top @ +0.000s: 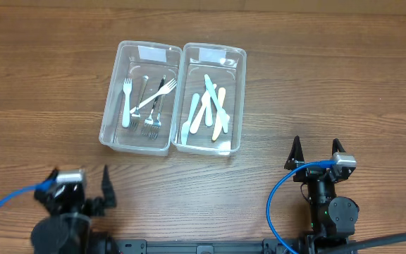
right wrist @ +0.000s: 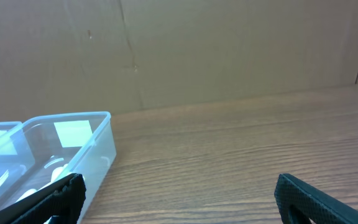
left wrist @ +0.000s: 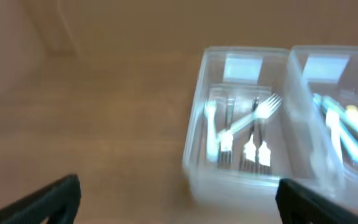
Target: Pack container
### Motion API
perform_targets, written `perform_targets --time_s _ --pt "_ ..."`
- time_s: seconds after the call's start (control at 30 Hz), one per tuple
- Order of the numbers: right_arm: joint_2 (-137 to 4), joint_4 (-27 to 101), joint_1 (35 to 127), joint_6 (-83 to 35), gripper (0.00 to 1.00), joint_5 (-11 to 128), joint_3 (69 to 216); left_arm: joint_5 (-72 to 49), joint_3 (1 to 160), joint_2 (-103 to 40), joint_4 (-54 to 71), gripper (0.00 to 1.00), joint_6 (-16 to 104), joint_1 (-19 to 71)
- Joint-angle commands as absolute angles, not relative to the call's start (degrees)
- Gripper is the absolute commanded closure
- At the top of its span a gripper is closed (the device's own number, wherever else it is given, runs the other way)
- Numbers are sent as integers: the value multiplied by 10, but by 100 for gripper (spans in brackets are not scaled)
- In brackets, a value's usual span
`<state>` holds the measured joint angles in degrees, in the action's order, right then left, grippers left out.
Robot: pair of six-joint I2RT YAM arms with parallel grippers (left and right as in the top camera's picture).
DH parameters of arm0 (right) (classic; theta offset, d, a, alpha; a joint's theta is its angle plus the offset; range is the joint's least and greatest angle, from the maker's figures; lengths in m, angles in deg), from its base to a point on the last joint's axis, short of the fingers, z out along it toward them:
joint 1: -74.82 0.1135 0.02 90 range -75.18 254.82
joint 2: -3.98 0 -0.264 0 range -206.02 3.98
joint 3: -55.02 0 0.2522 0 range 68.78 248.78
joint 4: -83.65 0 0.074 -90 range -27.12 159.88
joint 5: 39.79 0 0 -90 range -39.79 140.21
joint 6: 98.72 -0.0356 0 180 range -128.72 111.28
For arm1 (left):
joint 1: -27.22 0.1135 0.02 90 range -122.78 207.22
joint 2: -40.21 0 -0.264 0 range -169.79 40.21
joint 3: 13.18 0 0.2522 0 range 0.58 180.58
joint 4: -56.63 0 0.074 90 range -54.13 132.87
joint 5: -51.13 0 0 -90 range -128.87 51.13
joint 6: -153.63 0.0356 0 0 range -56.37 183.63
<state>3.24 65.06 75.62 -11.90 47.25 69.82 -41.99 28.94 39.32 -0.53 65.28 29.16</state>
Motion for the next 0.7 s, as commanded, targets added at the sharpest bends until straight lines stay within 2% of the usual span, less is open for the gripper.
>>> perform_targets --time_s 0.0,0.3,0.67 --pt "38 653 755 -117 0 476 693 -346 199 400 112 0 695 294" --pt "38 653 755 -117 0 475 693 -303 29 400 384 0 720 294" --pt "38 653 755 -117 0 476 693 -314 9 400 391 0 703 294"
